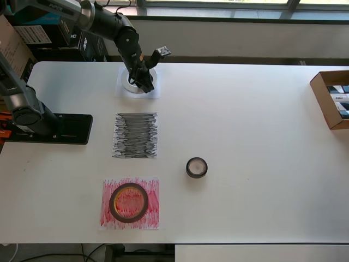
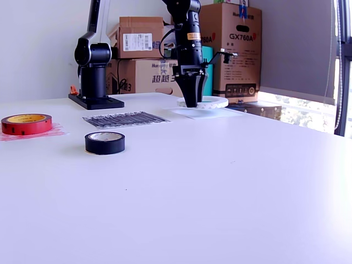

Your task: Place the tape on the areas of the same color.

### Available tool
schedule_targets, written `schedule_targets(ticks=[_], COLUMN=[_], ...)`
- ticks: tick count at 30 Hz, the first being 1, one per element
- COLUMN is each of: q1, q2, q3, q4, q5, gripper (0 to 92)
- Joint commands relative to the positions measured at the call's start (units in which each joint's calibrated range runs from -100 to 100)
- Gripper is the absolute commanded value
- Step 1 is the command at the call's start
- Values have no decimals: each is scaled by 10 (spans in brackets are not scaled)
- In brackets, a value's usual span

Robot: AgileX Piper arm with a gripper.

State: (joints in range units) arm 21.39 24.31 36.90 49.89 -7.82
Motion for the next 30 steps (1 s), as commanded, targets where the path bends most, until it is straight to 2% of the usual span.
schedule_targets(ticks=[1,5,17,25,30], q1=[1,1,1,1,-16], q2=[3,3,3,-4,-6], q3=[2,2,6,-2,-61], q4=[-5,-5,-5,-5,2], q5=[2,2,2,2,2], gripper=[154,306,521,547,547])
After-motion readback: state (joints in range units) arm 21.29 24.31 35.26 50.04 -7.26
